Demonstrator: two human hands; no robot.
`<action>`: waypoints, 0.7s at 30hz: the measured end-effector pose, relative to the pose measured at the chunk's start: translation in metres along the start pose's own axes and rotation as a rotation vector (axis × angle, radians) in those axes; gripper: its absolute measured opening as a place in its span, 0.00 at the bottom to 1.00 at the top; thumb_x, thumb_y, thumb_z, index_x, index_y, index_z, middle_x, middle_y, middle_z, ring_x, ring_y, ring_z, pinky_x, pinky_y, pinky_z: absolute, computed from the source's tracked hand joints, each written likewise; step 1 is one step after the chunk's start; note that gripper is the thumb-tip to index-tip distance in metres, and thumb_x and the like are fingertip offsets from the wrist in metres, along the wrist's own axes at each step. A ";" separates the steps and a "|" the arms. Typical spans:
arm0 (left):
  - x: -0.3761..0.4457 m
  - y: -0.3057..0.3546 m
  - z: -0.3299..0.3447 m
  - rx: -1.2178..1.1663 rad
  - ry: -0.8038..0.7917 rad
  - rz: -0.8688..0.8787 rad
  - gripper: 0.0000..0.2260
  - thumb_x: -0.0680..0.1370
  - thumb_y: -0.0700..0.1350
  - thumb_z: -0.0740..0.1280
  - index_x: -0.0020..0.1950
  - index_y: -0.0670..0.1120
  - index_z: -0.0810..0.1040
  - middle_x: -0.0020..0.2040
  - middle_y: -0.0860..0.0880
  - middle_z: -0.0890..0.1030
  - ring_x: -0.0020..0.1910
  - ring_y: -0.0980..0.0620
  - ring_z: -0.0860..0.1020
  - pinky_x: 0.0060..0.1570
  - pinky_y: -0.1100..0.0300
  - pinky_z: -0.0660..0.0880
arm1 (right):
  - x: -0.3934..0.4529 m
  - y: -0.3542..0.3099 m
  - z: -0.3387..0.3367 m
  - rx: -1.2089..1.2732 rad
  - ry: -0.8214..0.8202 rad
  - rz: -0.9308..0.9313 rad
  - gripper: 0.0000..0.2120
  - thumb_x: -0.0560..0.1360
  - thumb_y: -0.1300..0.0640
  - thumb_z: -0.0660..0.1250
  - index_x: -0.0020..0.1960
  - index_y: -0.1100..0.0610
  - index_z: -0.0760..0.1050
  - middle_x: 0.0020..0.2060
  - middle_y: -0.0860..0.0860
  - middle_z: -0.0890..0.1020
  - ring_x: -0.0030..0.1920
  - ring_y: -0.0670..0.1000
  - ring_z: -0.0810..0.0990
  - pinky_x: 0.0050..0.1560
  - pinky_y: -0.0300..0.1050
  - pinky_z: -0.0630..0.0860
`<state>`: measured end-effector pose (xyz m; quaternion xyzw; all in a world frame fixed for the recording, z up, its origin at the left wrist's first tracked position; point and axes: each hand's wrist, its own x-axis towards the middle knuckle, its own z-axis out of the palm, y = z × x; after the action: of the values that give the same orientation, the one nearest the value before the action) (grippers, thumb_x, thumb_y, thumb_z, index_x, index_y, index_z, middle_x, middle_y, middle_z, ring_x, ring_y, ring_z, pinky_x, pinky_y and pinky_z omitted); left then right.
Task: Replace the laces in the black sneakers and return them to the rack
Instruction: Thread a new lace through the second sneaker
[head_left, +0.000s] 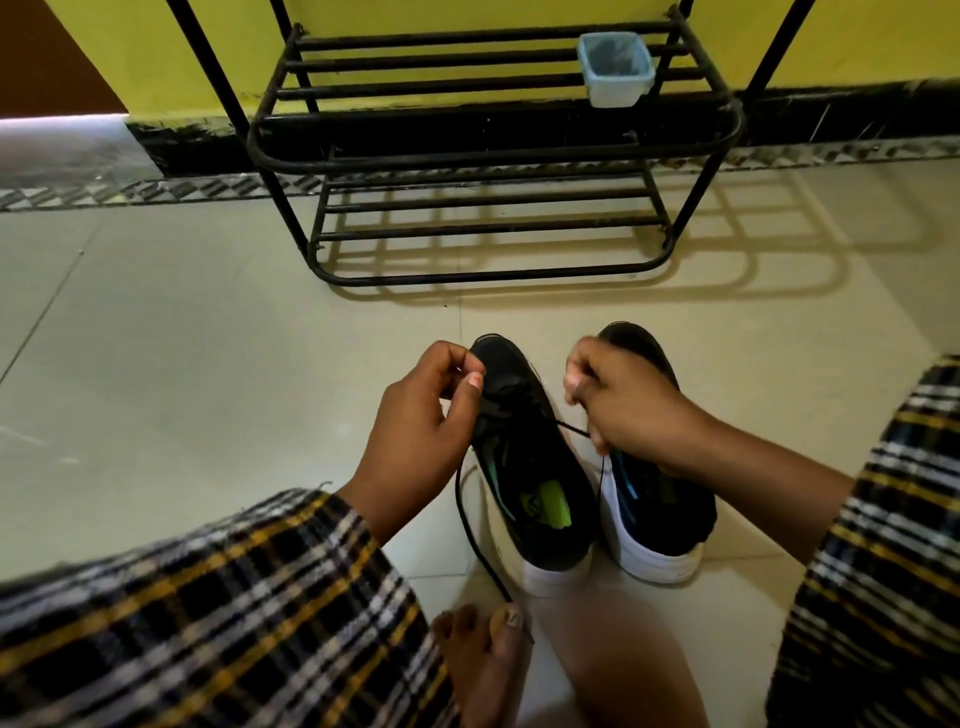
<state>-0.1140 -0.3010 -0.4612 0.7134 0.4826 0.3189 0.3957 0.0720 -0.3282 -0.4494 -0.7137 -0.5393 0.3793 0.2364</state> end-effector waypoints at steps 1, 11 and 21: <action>-0.001 -0.002 0.000 0.029 -0.006 0.009 0.03 0.80 0.43 0.61 0.48 0.50 0.73 0.41 0.54 0.79 0.41 0.59 0.77 0.37 0.65 0.71 | -0.001 0.003 0.002 -0.115 -0.064 0.042 0.07 0.76 0.67 0.54 0.43 0.59 0.66 0.35 0.55 0.74 0.30 0.51 0.73 0.31 0.45 0.72; 0.002 -0.012 0.006 0.175 -0.177 -0.006 0.08 0.82 0.40 0.55 0.52 0.50 0.72 0.40 0.56 0.79 0.42 0.63 0.75 0.37 0.71 0.68 | -0.004 -0.008 -0.012 -0.583 -0.166 0.131 0.06 0.75 0.66 0.57 0.50 0.59 0.64 0.44 0.54 0.72 0.42 0.55 0.72 0.37 0.45 0.67; 0.001 -0.011 0.009 0.184 -0.191 0.006 0.07 0.81 0.42 0.59 0.49 0.53 0.72 0.40 0.58 0.78 0.40 0.59 0.77 0.44 0.60 0.75 | -0.002 -0.011 -0.017 -0.561 -0.209 0.170 0.02 0.78 0.64 0.57 0.50 0.61 0.66 0.47 0.57 0.76 0.46 0.57 0.76 0.41 0.47 0.71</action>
<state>-0.1107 -0.3004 -0.4751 0.7753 0.4677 0.2051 0.3717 0.0790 -0.3252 -0.4300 -0.7508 -0.5827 0.3054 -0.0593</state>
